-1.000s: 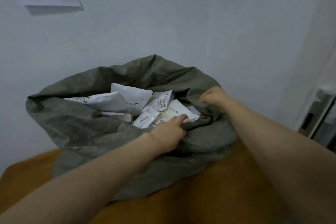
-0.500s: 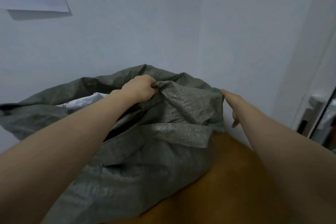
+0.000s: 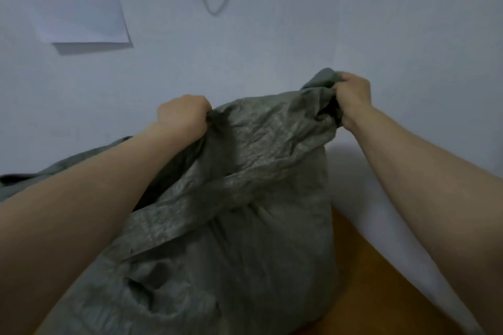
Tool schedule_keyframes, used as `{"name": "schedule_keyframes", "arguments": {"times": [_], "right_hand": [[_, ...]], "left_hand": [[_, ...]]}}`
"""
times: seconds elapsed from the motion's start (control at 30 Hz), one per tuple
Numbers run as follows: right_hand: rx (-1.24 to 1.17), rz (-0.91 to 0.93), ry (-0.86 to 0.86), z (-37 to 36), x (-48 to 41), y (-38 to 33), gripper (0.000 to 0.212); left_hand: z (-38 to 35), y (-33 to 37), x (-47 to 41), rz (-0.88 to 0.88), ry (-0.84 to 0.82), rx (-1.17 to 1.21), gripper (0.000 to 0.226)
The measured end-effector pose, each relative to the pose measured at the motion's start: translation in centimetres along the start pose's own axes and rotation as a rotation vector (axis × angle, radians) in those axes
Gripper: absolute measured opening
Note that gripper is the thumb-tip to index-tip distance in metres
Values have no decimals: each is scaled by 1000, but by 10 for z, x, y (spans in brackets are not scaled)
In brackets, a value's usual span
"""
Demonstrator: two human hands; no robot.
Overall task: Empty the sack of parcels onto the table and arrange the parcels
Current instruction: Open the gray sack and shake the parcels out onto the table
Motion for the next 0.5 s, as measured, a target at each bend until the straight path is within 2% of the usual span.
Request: {"name": "schedule_keyframes", "arguments": {"times": [0.07,0.13,0.17,0.23,0.3,0.33,0.4,0.47,0.5], "right_hand": [[160,74,-152,-17,-5,-5,32],[158,42,-264,-28,-5,12,10],[105,-4,-334,-34,-1,22,9],[144,-36,-529,-45,0,45,40],[454,43,-682,-52,1,59,61],[593,104,-672,-52,-1,63,64],[582,154,-572,-47,-5,62,42],[422,161,-496,-40,-3,59,16],[379,180,-475,-36,-1,56,15]], "left_hand": [[-2,7,2,59,-146,182,54],[-17,29,24,63,-492,457,92],[-25,42,40,30,-618,454,113],[-50,57,67,-65,-697,185,142],[-79,60,76,-121,-631,-56,145],[-90,59,76,-125,-590,-122,143],[-100,58,72,-117,-607,-151,135],[-94,59,65,-23,-772,96,119],[-90,62,58,5,-807,224,109]]}}
Point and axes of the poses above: each hand's wrist, its own x-axis away from the middle knuckle, its own z-axis out of the back of the hand, y = z × x, the point moved 7 cm from there along -x, towards the middle knuckle, and after that the axes turned 13 degrees about z, right-handed, at the moved point
